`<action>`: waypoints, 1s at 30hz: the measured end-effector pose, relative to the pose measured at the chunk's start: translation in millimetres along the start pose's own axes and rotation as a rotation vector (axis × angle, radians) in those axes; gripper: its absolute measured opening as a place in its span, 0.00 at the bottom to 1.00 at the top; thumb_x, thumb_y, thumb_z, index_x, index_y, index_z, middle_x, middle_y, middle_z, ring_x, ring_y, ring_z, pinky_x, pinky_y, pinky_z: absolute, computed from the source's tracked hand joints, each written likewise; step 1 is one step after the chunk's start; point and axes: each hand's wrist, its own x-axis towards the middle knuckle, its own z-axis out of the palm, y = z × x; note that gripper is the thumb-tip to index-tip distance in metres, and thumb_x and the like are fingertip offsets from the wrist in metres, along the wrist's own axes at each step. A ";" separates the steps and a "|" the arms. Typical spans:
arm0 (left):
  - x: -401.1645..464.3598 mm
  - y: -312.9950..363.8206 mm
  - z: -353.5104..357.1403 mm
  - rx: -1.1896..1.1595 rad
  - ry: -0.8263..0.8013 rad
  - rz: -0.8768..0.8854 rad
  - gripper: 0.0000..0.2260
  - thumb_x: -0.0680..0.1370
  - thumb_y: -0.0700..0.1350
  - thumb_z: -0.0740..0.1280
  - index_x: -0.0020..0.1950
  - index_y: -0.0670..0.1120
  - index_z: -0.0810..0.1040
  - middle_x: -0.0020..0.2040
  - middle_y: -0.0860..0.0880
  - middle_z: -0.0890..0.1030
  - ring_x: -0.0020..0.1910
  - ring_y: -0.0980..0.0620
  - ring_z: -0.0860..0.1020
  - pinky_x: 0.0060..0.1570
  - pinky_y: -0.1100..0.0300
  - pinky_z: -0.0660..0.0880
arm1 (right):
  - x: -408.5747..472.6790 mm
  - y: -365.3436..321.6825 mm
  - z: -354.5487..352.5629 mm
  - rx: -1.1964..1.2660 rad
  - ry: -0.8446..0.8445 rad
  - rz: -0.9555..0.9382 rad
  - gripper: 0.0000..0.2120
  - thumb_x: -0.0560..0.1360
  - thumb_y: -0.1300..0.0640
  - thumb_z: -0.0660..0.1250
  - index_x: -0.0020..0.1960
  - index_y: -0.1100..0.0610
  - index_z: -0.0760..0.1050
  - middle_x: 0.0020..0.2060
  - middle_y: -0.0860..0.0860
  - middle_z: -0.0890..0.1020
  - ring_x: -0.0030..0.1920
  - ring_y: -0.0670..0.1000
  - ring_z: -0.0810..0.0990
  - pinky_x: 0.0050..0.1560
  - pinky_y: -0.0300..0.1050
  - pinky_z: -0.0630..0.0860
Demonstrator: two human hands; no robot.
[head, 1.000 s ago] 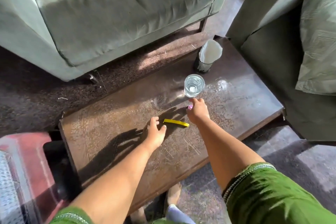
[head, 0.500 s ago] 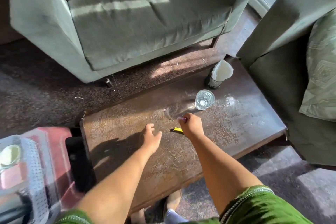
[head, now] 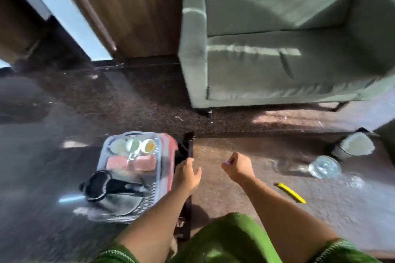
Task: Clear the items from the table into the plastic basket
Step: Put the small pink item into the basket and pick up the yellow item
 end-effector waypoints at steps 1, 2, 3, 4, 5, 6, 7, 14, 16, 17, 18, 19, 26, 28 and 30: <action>-2.6 -16.4 -16.1 0.036 0.026 0.015 0.18 0.78 0.51 0.63 0.65 0.43 0.72 0.61 0.43 0.78 0.62 0.43 0.75 0.60 0.52 0.72 | -1.7 -17.9 11.9 -0.006 -0.014 -0.031 0.08 0.70 0.56 0.71 0.39 0.58 0.74 0.35 0.52 0.78 0.39 0.52 0.75 0.37 0.40 0.66; -5.1 -30.9 -32.5 0.065 0.034 0.021 0.19 0.79 0.51 0.62 0.65 0.42 0.72 0.61 0.42 0.77 0.62 0.42 0.74 0.61 0.51 0.71 | -2.8 -35.2 24.9 -0.011 -0.029 -0.057 0.08 0.70 0.56 0.71 0.39 0.57 0.73 0.36 0.52 0.78 0.39 0.52 0.75 0.38 0.39 0.66; -5.9 -45.8 -47.1 0.075 0.025 0.007 0.19 0.79 0.51 0.61 0.66 0.41 0.70 0.62 0.41 0.76 0.64 0.41 0.72 0.62 0.51 0.70 | -4.9 -53.5 37.4 -0.020 -0.044 -0.079 0.07 0.70 0.56 0.71 0.39 0.57 0.72 0.37 0.52 0.78 0.40 0.53 0.75 0.38 0.39 0.66; -7.1 -58.6 -63.2 0.068 0.026 -0.010 0.20 0.80 0.51 0.60 0.67 0.41 0.69 0.63 0.41 0.75 0.65 0.41 0.71 0.63 0.51 0.69 | -6.3 -72.3 51.6 -0.030 -0.062 -0.096 0.07 0.70 0.56 0.70 0.39 0.56 0.72 0.38 0.53 0.80 0.41 0.54 0.76 0.39 0.39 0.66; -4.5 -74.8 -76.1 0.055 0.029 -0.022 0.20 0.80 0.51 0.59 0.68 0.41 0.69 0.64 0.41 0.74 0.66 0.41 0.70 0.64 0.51 0.68 | -7.4 -91.3 68.0 -0.044 -0.076 -0.116 0.07 0.70 0.57 0.69 0.38 0.56 0.72 0.38 0.54 0.81 0.42 0.55 0.77 0.39 0.39 0.66; -2.2 -88.6 -90.1 0.039 0.036 -0.017 0.20 0.80 0.50 0.59 0.68 0.41 0.68 0.65 0.42 0.73 0.66 0.42 0.69 0.65 0.52 0.67 | -8.8 -109.8 84.8 -0.049 -0.088 -0.130 0.06 0.70 0.57 0.69 0.37 0.55 0.72 0.39 0.55 0.82 0.42 0.56 0.78 0.40 0.39 0.67; -0.3 -99.9 -104.3 0.016 0.054 0.000 0.20 0.80 0.51 0.59 0.68 0.42 0.68 0.65 0.43 0.74 0.66 0.42 0.70 0.65 0.53 0.67 | -11.4 -127.3 101.4 -0.057 -0.101 -0.143 0.05 0.70 0.56 0.69 0.37 0.55 0.74 0.39 0.55 0.82 0.43 0.56 0.79 0.40 0.39 0.68; 21.4 -177.1 -181.8 0.077 0.094 0.112 0.17 0.80 0.50 0.58 0.68 0.49 0.67 0.64 0.48 0.74 0.66 0.46 0.70 0.63 0.52 0.70 | -11.5 -215.7 205.2 -0.071 -0.203 -0.189 0.06 0.70 0.60 0.68 0.45 0.60 0.81 0.40 0.57 0.83 0.40 0.52 0.77 0.39 0.38 0.70; 30.3 -206.9 -195.2 0.032 0.147 0.038 0.15 0.80 0.49 0.57 0.66 0.49 0.69 0.63 0.47 0.76 0.64 0.45 0.72 0.61 0.52 0.71 | -4.9 -232.5 229.3 -0.085 -0.218 -0.182 0.07 0.71 0.60 0.67 0.46 0.60 0.82 0.38 0.55 0.81 0.40 0.51 0.75 0.40 0.37 0.69; 34.2 -219.3 -201.6 -0.025 0.174 -0.012 0.14 0.80 0.48 0.58 0.65 0.48 0.71 0.62 0.47 0.76 0.64 0.45 0.72 0.62 0.53 0.71 | -1.1 -238.2 240.3 -0.097 -0.233 -0.181 0.07 0.72 0.60 0.67 0.47 0.60 0.82 0.39 0.54 0.80 0.40 0.51 0.75 0.40 0.37 0.68; 37.5 -230.7 -207.3 -0.075 0.192 -0.063 0.14 0.80 0.47 0.58 0.64 0.46 0.71 0.62 0.47 0.77 0.64 0.46 0.72 0.62 0.54 0.70 | 2.3 -241.5 250.6 -0.118 -0.251 -0.175 0.07 0.73 0.61 0.66 0.47 0.59 0.82 0.40 0.54 0.81 0.40 0.50 0.75 0.40 0.36 0.68; 42.0 -242.2 -210.2 -0.112 0.209 -0.099 0.13 0.81 0.46 0.59 0.64 0.46 0.72 0.62 0.47 0.77 0.64 0.47 0.72 0.63 0.54 0.69 | 6.0 -244.3 259.4 -0.144 -0.266 -0.170 0.07 0.73 0.61 0.66 0.48 0.59 0.82 0.40 0.54 0.81 0.40 0.50 0.75 0.40 0.36 0.68; 74.0 -277.9 -202.6 -0.313 0.166 -0.184 0.14 0.80 0.47 0.61 0.65 0.46 0.72 0.62 0.48 0.78 0.63 0.49 0.74 0.64 0.52 0.72 | 26.4 -252.7 309.7 -0.346 -0.367 -0.231 0.07 0.71 0.60 0.73 0.48 0.53 0.80 0.46 0.52 0.82 0.45 0.53 0.80 0.45 0.42 0.77; 82.6 -282.5 -200.7 -0.360 0.160 -0.203 0.15 0.79 0.46 0.62 0.65 0.45 0.72 0.62 0.48 0.78 0.63 0.49 0.75 0.64 0.50 0.72 | 30.5 -251.8 321.2 -0.414 -0.375 -0.256 0.07 0.71 0.61 0.72 0.49 0.55 0.80 0.48 0.53 0.83 0.48 0.54 0.81 0.48 0.42 0.76; 88.0 -288.6 -199.3 -0.374 0.144 -0.214 0.15 0.79 0.46 0.62 0.65 0.45 0.72 0.62 0.48 0.78 0.62 0.48 0.75 0.64 0.49 0.72 | 35.0 -248.0 327.9 -0.478 -0.377 -0.224 0.07 0.73 0.60 0.69 0.51 0.56 0.80 0.49 0.54 0.83 0.51 0.55 0.81 0.45 0.39 0.76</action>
